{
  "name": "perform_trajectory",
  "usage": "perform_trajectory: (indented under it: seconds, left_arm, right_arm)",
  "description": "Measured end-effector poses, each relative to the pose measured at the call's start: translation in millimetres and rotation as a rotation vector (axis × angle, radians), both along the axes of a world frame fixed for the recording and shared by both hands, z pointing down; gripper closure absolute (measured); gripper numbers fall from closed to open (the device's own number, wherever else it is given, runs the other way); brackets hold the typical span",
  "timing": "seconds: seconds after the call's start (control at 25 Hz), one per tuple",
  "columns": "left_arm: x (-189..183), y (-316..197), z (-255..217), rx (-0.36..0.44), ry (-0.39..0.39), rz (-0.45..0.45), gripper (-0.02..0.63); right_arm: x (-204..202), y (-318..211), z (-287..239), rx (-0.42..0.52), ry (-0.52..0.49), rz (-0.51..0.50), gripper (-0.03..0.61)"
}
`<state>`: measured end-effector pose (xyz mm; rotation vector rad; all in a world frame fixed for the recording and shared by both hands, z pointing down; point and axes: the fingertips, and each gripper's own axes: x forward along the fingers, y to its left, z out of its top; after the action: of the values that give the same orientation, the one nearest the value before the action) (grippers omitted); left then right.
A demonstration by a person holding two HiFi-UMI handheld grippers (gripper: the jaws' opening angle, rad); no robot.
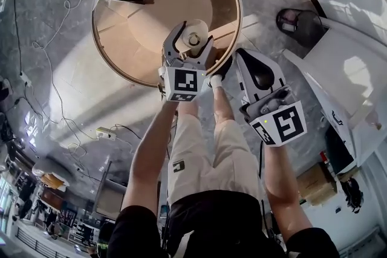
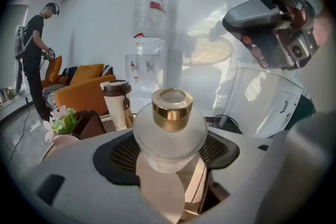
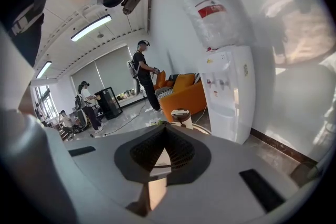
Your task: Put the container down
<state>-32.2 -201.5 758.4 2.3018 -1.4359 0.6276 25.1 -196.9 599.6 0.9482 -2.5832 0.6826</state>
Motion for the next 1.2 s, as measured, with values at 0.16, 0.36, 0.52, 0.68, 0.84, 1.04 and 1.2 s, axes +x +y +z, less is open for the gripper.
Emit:
perform_trajectory:
  seconds: [0.16, 0.36, 0.52, 0.68, 0.84, 1.04, 1.2]
  left_arm:
    - [-1.6, -10.2, 24.3, -0.020, 0.003, -0.007, 0.270]
    - [-3.9, -16.8, 52.2, -0.041, -0.023, -0.003, 0.270]
    - [-4.7, -20.3, 72.0, -0.054, -0.060, 0.005, 0.270]
    - [-3.0, -19.6, 88.2, -0.072, -0.088, 0.024, 0.270]
    - [-1.3, -22.5, 100.2, -0.086, -0.093, 0.030, 0.270]
    - [-0.5, -24.7, 112.4, -0.104, -0.092, 0.039, 0.270]
    - [-0.4, -25.4, 121.0, -0.121, -0.093, 0.049, 0.270]
  right_arm:
    - [-1.6, 0.6, 14.0, -0.017, 0.008, 0.007, 0.575]
    - [-1.9, -1.7, 26.7, -0.033, 0.011, 0.017, 0.575]
    - [-1.0, -4.7, 35.4, -0.037, 0.015, 0.023, 0.575]
    - [-0.3, -2.8, 42.9, -0.049, 0.015, 0.030, 0.575]
    - [-1.6, -1.1, 49.5, -0.060, 0.021, 0.026, 0.575]
    - [-2.1, -0.2, 53.5, -0.068, 0.028, 0.024, 0.575]
    - [-1.0, -0.6, 55.6, -0.075, 0.033, 0.030, 0.575]
